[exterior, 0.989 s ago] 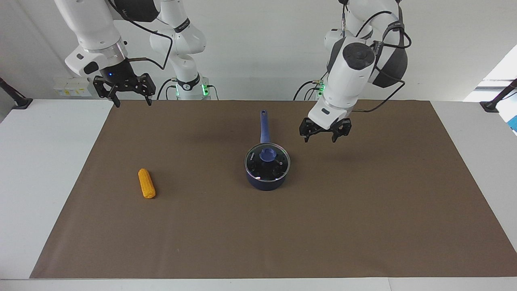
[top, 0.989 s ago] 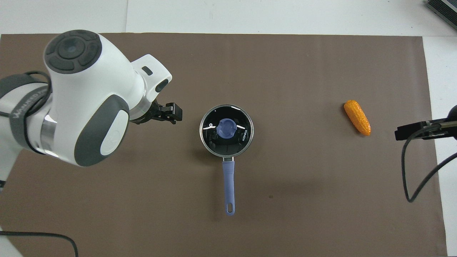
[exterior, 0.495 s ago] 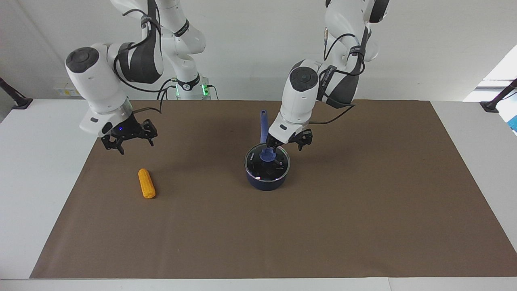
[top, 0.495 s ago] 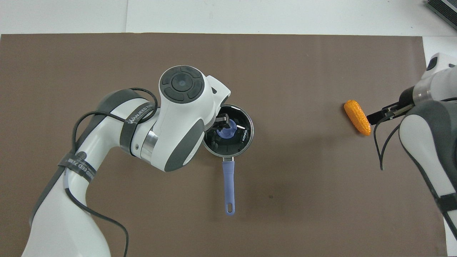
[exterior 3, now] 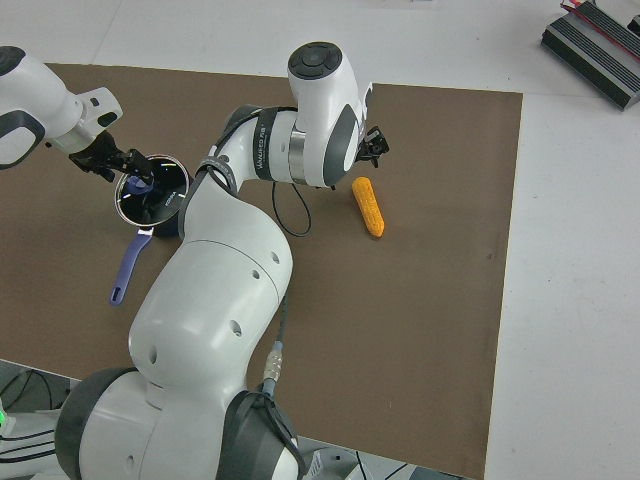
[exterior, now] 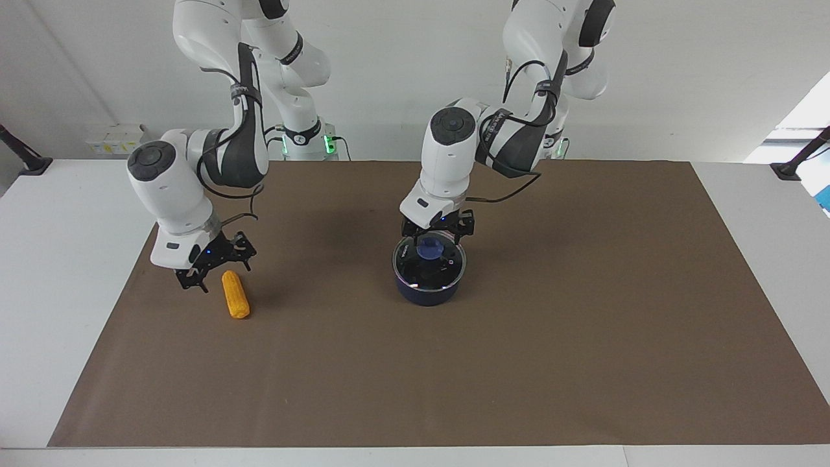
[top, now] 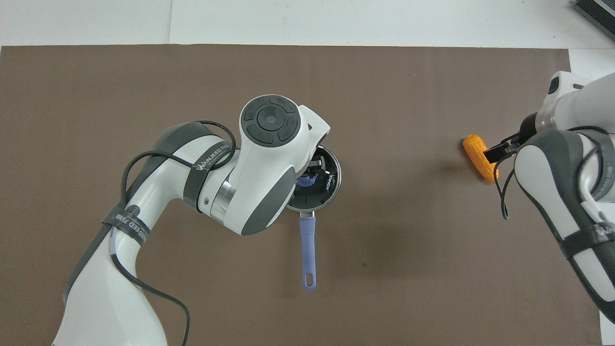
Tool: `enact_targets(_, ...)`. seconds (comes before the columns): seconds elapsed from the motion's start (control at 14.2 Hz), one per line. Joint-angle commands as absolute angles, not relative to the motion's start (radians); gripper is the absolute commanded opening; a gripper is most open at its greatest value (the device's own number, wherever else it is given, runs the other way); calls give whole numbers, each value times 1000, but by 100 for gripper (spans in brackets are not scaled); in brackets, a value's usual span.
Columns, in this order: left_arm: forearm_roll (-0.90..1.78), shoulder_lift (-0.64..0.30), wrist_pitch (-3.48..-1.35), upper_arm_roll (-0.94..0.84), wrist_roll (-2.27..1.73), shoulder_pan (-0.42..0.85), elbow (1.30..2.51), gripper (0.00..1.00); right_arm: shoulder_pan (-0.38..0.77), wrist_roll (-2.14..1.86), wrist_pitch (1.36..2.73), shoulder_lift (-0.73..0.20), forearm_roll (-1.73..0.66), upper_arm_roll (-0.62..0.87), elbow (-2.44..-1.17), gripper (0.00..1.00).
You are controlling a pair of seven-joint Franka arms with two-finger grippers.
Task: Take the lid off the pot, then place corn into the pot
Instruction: 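Grasp the lid knob with the left gripper while the right gripper grasps the corn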
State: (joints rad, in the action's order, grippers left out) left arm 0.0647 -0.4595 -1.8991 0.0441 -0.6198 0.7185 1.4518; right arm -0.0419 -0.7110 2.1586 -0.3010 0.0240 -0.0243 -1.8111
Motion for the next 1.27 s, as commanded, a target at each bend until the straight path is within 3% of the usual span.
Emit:
enact_targets(0.0, 51, -509, -1910, 66, -627, 749, 1407, 100, -57, -811, 2238, -354, 12, -21, -1827, 100)
enact_targets(0.21, 51, -509, -1914, 63, -627, 746, 1410, 100, -75, -844, 2298, -387, 14, -21, -1853, 100)
enact_targets(0.28, 49, -509, -1917, 63, -627, 746, 1413, 84, -77, -845, 2301, -387, 12, -21, -1861, 100)
enact_targets(0.42, 46, -508, -1919, 66, -618, 742, 1413, 35, -80, -848, 2319, -388, 12, -21, -1897, 100)
enact_targets(0.49, 34, -506, -1927, 66, -618, 741, 1414, 18, -77, -845, 2333, -384, 12, -21, -1916, 100)
enact_targets(0.57, 19, -506, -1930, 63, -618, 741, 1414, 6, -78, -847, 2336, -383, 14, -21, -1917, 100)
enact_targets(0.64, 15, -505, -1927, 66, -618, 744, 1413, 0, -77, -847, 2339, -383, 14, -21, -1917, 100)
enact_targets(0.71, 15, -505, -1922, 66, -618, 747, 1413, 0, -78, -847, 2341, -385, 14, -21, -1921, 93)
enact_targets(0.78, 14, -503, -1914, 66, -618, 749, 1413, 0, -78, -838, 2342, -387, 14, -21, -1924, 70)
enact_targets(0.85, 14, -496, -1911, 66, -618, 749, 1411, 0, -80, -833, 2342, -387, 14, -21, -1922, 28)
enact_targets(0.92, 14, -488, -1907, 67, -618, 747, 1411, 0, -78, -824, 2339, -388, 14, -21, -1919, 0)
enact_targets(1.2, 14, -433, -1864, 72, -617, 742, 1410, 0, -74, -755, 2321, -394, 11, -20, -1887, 0)
